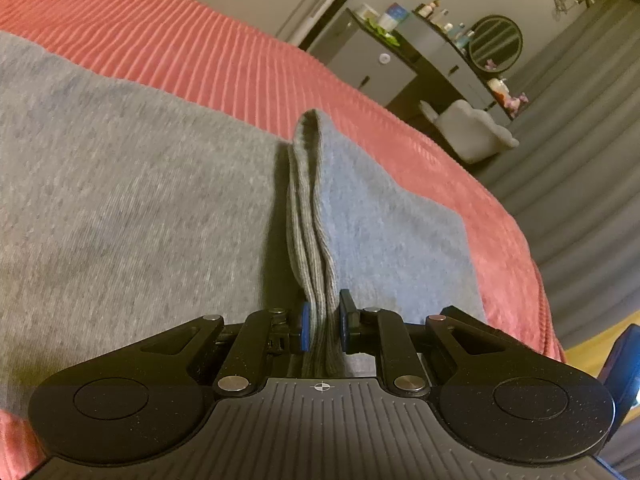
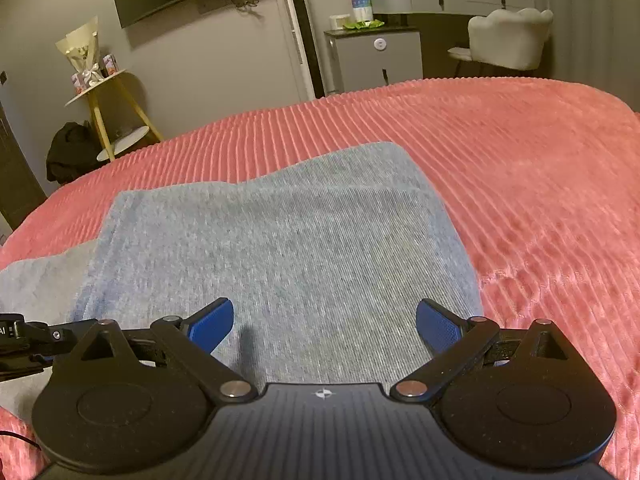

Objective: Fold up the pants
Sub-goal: 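Hold the crease with the left gripper while the right gripper smooths the pants, then release the crease with the left gripper and lift it away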

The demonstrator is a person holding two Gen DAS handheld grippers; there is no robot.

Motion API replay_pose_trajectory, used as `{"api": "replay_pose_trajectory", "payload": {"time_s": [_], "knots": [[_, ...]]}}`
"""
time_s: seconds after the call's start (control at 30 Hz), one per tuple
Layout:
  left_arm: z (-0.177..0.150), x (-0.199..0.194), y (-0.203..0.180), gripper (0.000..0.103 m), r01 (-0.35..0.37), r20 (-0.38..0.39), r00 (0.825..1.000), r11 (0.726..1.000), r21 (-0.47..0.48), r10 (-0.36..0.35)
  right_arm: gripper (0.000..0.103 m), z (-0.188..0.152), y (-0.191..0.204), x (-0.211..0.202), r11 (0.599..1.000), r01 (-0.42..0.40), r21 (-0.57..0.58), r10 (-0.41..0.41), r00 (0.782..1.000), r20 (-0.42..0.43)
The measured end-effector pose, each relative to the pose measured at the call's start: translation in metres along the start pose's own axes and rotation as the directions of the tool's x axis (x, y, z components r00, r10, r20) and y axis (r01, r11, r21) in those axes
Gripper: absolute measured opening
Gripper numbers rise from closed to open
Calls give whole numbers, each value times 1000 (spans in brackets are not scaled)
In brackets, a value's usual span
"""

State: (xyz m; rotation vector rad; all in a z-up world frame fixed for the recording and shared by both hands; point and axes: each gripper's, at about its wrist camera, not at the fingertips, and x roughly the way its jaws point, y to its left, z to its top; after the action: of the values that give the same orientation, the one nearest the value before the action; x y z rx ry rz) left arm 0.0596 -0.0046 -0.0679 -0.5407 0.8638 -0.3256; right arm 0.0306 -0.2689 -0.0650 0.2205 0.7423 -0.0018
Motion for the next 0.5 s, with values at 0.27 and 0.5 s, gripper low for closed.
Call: {"api": "replay_pose_trajectory", "payload": {"time_s": [0.27,0.5], "knots": [[2,3,-3,17,-7,-8,1000,1000,0,7,98,0,-1,2,1000,2,6,-1,1000,-8],[2,3,-2,17,-6,-10,1000,1000,-3,6,98,0,0,2,1000,5,5,-5,1000,-10]]}}
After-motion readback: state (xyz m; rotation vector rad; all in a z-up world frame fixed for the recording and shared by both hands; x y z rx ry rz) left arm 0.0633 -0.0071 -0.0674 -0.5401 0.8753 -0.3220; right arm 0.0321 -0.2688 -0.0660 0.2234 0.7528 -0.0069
